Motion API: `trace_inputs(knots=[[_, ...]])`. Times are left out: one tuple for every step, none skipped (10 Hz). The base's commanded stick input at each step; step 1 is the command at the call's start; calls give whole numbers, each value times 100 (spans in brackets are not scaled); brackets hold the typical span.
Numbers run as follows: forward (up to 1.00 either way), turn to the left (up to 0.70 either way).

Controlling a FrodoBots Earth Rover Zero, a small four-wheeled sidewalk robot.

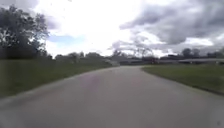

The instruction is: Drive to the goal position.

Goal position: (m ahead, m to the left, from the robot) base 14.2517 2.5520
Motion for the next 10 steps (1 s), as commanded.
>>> trace_inputs(knots=[[100, 0], [100, 0], [100, 0], [100, 0], [100, 0], [100, 0], [100, 0], [100, 0], [100, 0], [100, 0]])
